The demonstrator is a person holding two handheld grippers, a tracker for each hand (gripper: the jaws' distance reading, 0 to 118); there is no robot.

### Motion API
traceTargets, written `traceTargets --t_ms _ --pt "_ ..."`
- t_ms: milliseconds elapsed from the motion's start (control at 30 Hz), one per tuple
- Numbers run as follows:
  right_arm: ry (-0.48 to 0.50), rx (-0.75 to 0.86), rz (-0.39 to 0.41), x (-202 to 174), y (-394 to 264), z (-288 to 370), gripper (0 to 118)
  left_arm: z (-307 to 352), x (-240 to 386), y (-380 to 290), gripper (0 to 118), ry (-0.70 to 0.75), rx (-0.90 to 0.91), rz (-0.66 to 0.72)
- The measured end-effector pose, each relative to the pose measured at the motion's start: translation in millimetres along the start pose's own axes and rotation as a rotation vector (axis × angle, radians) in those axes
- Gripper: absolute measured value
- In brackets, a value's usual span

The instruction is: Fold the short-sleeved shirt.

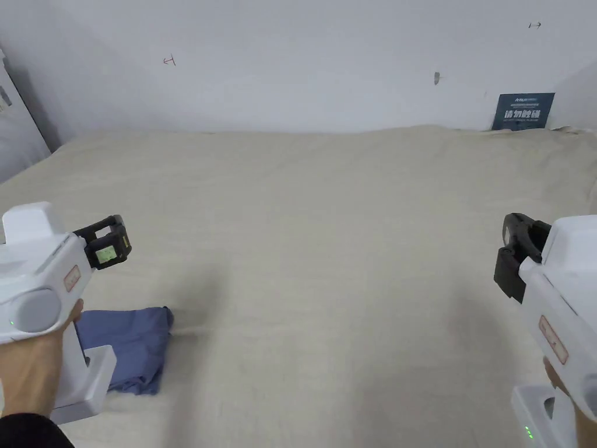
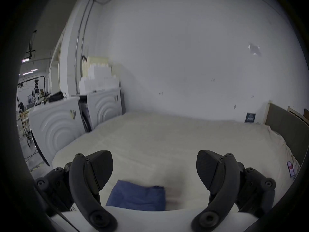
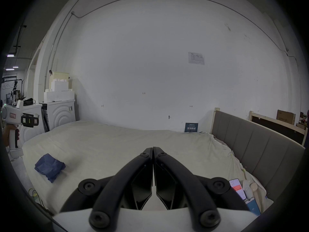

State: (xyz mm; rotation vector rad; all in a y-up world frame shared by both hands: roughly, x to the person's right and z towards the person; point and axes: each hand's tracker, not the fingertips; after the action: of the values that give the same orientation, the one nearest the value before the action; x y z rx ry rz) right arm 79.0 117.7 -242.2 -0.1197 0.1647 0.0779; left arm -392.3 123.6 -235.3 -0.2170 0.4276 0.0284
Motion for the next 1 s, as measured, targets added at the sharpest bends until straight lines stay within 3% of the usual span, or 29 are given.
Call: traceTargets --t_ms 200,333,533,633,733,1000 --pt "-0.017 0.035 0.007 14 1 9 0 58 57 0 101 -0.024 0.191 0.001" --pt "-0.025 0.052 0.009 22 -2 14 0 80 88 -14 80 -0.060 0.281 -0.056" --pt "-0.055 0.086 0.003 23 -4 30 0 102 122 -36 67 -0.139 0.352 -0.006" --pt "-0.069 0.093 0.010 26 -7 35 0 108 135 -45 23 -0.149 0.364 0.001" --pt "-0.078 0.098 0.007 30 -10 39 0 112 144 -53 1 -0.196 0.361 0.019" --pt "-0.095 0.096 -0.006 35 -12 46 0 112 170 -72 0 -0.257 0.310 -0.032"
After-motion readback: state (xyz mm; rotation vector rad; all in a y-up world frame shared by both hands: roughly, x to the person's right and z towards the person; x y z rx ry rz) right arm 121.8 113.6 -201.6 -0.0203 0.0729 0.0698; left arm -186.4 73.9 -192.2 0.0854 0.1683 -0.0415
